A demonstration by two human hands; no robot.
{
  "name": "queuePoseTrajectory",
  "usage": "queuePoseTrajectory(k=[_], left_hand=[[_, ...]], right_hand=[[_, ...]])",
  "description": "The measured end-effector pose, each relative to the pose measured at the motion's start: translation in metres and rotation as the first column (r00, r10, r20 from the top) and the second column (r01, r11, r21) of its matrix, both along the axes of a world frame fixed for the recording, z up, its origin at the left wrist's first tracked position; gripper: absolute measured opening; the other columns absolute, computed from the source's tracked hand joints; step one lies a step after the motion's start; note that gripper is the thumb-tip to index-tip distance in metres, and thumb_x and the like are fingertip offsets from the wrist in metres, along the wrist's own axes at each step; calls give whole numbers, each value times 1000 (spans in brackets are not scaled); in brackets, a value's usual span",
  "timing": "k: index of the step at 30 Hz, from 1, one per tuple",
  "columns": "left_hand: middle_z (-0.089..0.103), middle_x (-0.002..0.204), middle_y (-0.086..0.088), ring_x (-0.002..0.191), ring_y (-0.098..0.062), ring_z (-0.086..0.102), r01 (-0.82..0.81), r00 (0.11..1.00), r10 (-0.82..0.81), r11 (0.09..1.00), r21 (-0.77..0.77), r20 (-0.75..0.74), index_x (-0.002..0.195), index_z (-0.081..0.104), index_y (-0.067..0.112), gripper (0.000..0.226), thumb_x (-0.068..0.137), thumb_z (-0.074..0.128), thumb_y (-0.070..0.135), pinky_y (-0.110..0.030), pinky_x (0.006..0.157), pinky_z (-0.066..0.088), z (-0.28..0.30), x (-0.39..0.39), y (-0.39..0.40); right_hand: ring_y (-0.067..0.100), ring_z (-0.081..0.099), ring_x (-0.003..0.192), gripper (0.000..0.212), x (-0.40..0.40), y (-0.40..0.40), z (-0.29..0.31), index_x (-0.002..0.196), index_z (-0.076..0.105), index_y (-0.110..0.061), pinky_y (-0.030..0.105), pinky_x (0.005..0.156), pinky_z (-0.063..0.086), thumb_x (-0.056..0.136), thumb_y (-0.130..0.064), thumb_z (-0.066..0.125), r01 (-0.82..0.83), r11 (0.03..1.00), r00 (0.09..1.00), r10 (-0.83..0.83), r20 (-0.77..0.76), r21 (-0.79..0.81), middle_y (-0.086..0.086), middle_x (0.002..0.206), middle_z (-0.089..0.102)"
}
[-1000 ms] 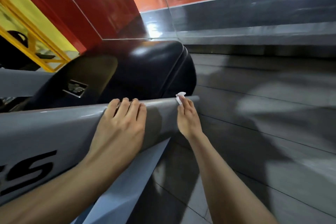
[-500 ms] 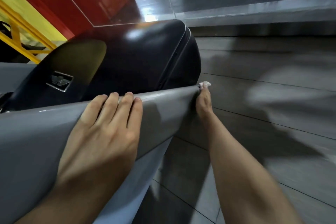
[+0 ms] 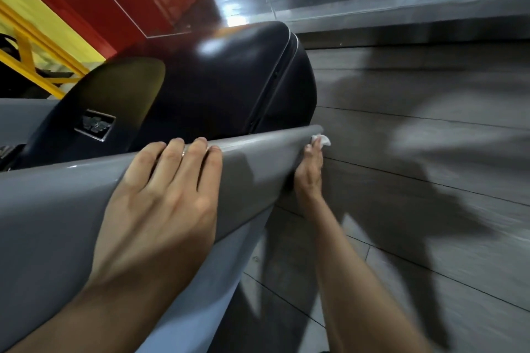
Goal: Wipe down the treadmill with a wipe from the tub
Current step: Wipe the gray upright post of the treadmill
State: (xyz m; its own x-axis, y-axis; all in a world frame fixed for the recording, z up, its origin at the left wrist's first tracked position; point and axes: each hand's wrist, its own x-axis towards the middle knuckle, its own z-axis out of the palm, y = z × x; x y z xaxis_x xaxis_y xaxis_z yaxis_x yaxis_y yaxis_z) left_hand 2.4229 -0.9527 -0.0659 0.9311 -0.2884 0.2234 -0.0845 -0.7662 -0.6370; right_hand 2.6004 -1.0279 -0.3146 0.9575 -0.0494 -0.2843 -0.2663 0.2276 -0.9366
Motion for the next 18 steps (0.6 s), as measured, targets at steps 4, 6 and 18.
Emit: queuePoseTrajectory(k=[4,6,18], left_hand=[[60,133,-30,119,-48,60,-3,1000,3,1000,-3,5,134,57,-8,43,96,42,3,-57,105,42,-2,1,3],[61,131,-30,116,-48,61,5,1000,-5,1000,-6,7,133,58,-8,42,96,42,4,-57,103,43,-3,3,4],[60,131,-30,117,-48,59,-13,1000,13,1000,-4,1,133,57,-8,41,96,42,3,-56,105,41,-2,7,4]], right_hand=[[7,12,154,61,-102,20,20,161,9,-34,33,123,16,104,-40,30,-60,997,956,46,289,42,-13,168,11],[4,7,154,62,-104,29,3,162,9,-32,33,126,12,104,-45,27,-19,1000,954,15,300,9,-15,168,8],[-12,-2,148,61,-133,42,16,159,2,-40,24,125,8,106,-36,31,-67,994,983,51,178,89,-26,165,-2]])
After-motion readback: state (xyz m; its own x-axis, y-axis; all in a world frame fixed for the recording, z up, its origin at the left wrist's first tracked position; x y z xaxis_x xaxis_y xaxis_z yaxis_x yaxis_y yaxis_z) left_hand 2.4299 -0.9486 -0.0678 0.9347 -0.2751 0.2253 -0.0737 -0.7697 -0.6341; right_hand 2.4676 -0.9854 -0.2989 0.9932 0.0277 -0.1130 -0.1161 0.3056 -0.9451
